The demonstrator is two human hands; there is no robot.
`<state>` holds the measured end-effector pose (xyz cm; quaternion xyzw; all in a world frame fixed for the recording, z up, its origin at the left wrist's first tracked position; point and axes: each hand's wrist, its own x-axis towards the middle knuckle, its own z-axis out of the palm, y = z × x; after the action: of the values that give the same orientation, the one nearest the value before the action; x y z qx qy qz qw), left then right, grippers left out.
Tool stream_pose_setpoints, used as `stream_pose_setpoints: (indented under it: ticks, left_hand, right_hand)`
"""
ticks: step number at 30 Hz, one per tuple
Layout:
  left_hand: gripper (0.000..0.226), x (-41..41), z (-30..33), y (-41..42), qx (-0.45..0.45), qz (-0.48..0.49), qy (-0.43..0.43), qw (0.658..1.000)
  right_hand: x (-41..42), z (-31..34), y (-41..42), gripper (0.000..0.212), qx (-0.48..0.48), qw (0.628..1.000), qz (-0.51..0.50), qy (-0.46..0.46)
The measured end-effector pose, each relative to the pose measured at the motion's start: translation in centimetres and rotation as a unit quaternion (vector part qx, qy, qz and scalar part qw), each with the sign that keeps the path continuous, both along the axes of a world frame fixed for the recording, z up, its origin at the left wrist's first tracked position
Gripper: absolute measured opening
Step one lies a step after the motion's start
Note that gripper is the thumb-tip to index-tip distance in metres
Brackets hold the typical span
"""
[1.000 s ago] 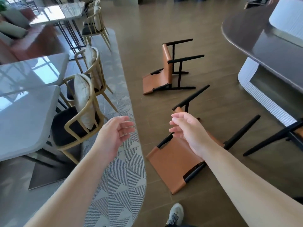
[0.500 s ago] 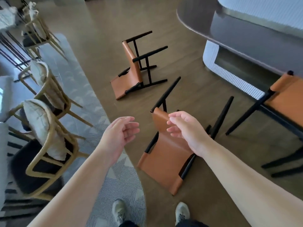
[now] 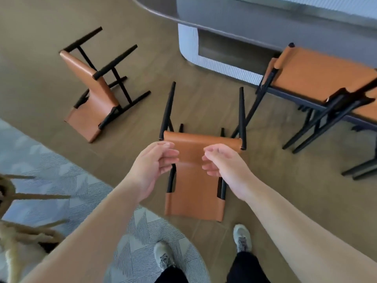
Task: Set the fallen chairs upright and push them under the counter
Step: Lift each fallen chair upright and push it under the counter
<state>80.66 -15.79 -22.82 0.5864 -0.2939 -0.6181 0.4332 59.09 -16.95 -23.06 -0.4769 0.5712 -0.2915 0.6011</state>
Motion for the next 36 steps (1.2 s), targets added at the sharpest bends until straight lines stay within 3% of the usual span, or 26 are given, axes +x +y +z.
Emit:
stream_pose_setpoints:
  ticks: [8, 13, 22, 27, 34, 36]
  left_hand:
    - [0.02, -0.9, -5.8, -0.5, 0.055, -0.024, 0.007, 0.998]
    - [0.018, -2.6, -13.3, -1.1, 0.088, -0.02, -0.005, 0.996]
    - [0.011, -5.0, -36.3, -2.2, 0.131, -0.03, -0.072, 0.988]
    - [0.009, -5.9, -50.4, -2.8, 0.132, -0.046, -0.119, 0.983]
    - [0.008, -5.5, -67.7, -3.7, 0.184, -0.032, -0.109, 0.976]
    - [0.007, -5.3, -71.7, -3.6, 0.192, -0.03, -0.105, 0.975]
  right_hand:
    - [-0.8, -4.4, 2.4, 0.031, 0.049, 0.998, -0.02, 0.016]
    - [-3.0, -11.9, 1.5, 0.032, 0.07, 0.997, -0.016, 0.034]
    - [-4.6, -35.1, 0.8, 0.036, 0.088, 0.991, 0.01, 0.099]
    - [-4.8, -49.4, 0.0, 0.021, 0.076, 0.984, 0.037, 0.155]
    - [-4.6, -66.0, -1.7, 0.022, 0.048, 0.971, 0.087, 0.216]
    - [-4.9, -70.2, -1.3, 0.023, 0.02, 0.955, 0.113, 0.272]
